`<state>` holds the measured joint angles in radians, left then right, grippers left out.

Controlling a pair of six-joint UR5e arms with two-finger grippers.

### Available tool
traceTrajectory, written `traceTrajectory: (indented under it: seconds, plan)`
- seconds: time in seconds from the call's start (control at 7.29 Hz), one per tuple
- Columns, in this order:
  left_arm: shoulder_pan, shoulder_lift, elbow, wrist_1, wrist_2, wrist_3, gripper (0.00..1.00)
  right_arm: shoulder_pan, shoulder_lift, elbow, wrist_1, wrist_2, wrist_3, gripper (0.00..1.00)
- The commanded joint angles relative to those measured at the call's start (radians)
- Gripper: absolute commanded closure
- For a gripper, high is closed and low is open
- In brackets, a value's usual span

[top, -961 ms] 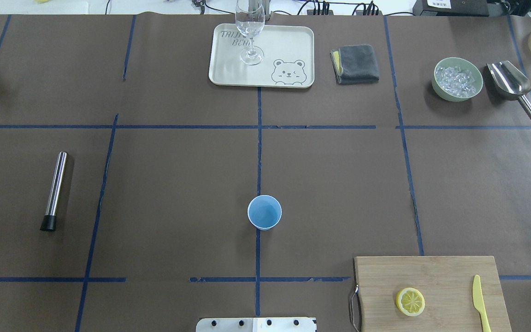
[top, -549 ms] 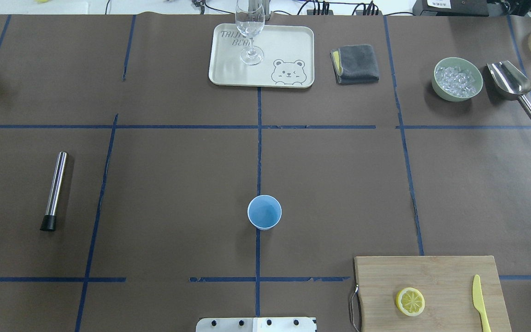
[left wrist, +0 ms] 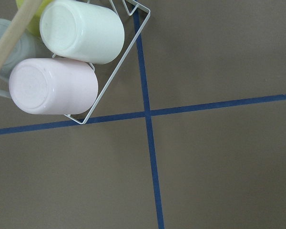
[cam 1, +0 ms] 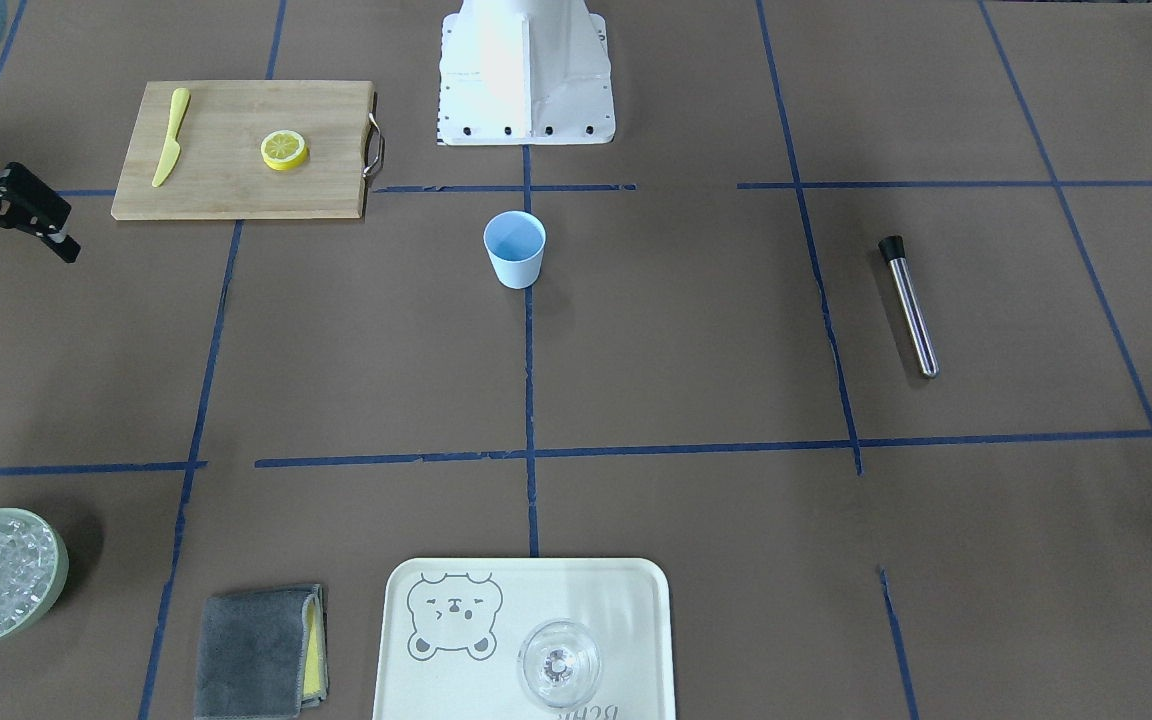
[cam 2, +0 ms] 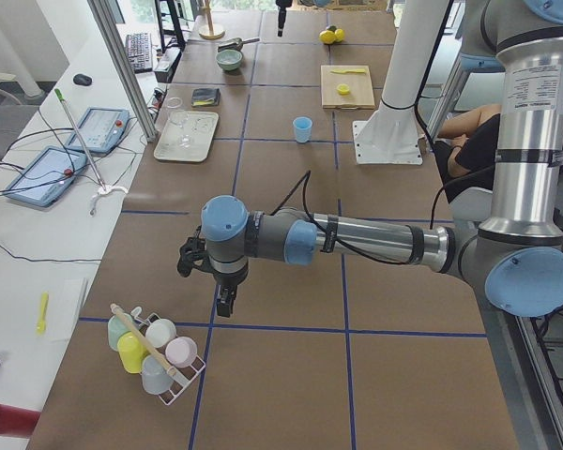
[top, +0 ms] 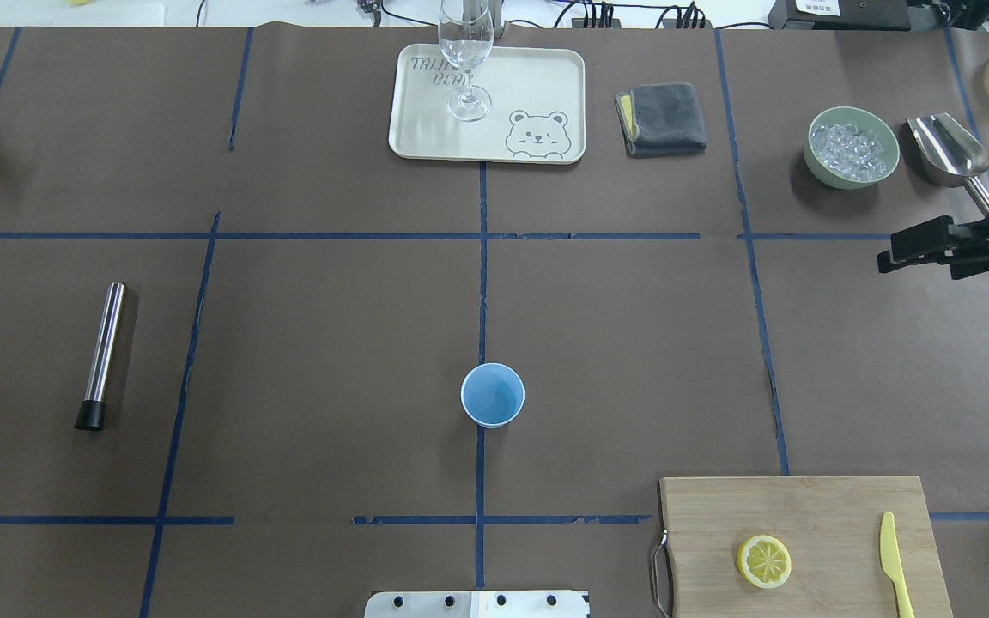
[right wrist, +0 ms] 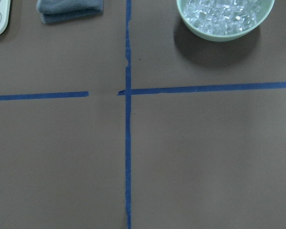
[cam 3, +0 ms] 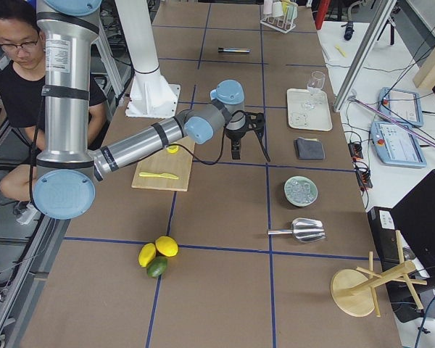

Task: Squeeze lemon into cup
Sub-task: 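Move the right gripper toward the lemon slice on the cutting board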

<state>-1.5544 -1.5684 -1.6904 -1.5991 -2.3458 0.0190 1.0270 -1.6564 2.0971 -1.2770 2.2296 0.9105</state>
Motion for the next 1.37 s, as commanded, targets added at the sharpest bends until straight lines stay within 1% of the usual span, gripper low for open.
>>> traceTrajectory:
  seconds: [0.0,0.14,0.27,0.41,0.69,0.82,0.96,1.1,1.24]
  plan:
    - [-0.001,-0.001,-0.011,-0.001,0.0,-0.002,0.0,-0.163,-0.101,0.116,0.025,-0.124,0.132,0.0]
    - [-0.001,-0.001,-0.017,0.001,0.0,-0.004,0.0,-0.296,-0.111,0.156,0.025,-0.227,0.259,0.0]
    - [-0.001,-0.001,-0.018,0.001,0.0,-0.004,0.0,-0.452,-0.112,0.2,0.025,-0.36,0.407,0.0]
    - [-0.001,-0.001,-0.021,-0.001,0.0,-0.004,0.0,-0.595,-0.117,0.233,0.025,-0.472,0.527,0.0]
    - [-0.001,-0.001,-0.023,-0.001,0.0,-0.002,0.0,-0.869,-0.14,0.238,0.027,-0.722,0.673,0.0]
    - [-0.001,-0.002,-0.022,-0.001,-0.001,-0.001,0.0,-0.928,-0.141,0.235,0.027,-0.748,0.694,0.0]
    - [-0.001,-0.001,-0.017,-0.03,-0.001,-0.005,0.0,-0.962,-0.143,0.209,0.036,-0.772,0.705,0.0]
    - [-0.001,0.001,-0.011,-0.041,0.0,-0.007,0.0,-0.966,-0.147,0.16,0.113,-0.777,0.706,0.0]
    - [-0.001,0.001,-0.012,-0.041,-0.001,-0.005,0.0,-0.988,-0.181,0.112,0.18,-0.798,0.706,0.0]
